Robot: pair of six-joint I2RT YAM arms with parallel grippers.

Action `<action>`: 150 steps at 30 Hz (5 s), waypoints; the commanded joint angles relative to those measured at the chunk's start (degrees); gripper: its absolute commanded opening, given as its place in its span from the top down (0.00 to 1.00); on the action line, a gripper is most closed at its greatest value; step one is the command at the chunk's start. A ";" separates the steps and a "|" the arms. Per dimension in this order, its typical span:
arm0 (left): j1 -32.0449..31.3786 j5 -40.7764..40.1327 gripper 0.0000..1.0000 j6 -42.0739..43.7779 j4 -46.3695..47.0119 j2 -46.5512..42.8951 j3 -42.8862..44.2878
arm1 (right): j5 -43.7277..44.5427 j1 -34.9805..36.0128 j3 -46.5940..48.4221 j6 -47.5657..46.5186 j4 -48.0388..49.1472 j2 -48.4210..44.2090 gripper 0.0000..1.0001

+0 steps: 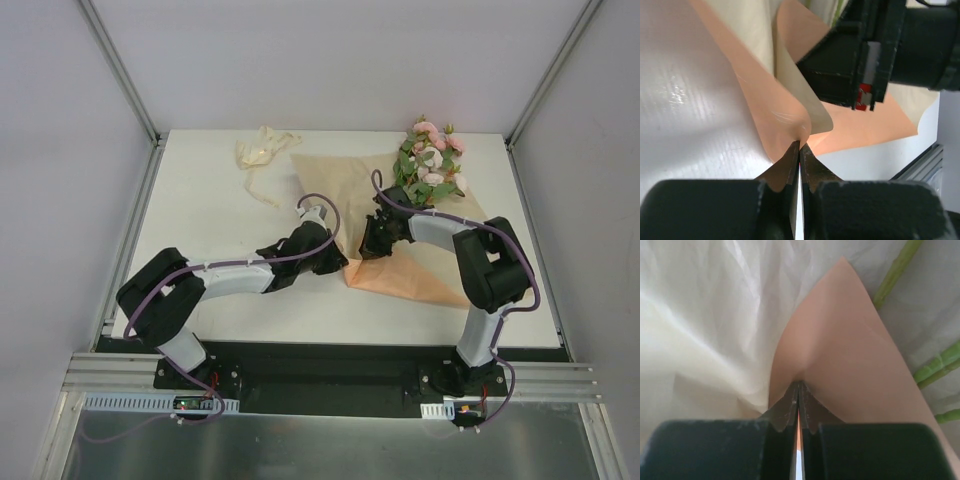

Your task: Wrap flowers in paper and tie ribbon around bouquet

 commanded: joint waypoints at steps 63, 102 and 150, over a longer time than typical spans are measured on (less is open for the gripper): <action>-3.98 31.59 1.00 10.06 -1.95 21.59 22.47 | 1.46 -17.21 -18.69 -6.95 -15.03 -38.18 0.51; 0.94 43.29 0.95 9.18 4.73 26.59 19.48 | 8.03 -16.94 -16.31 -10.99 -13.35 -25.52 0.98; 8.85 40.39 0.96 0.57 6.22 37.41 32.57 | 10.85 -4.38 -18.25 -6.24 -12.30 -21.84 0.99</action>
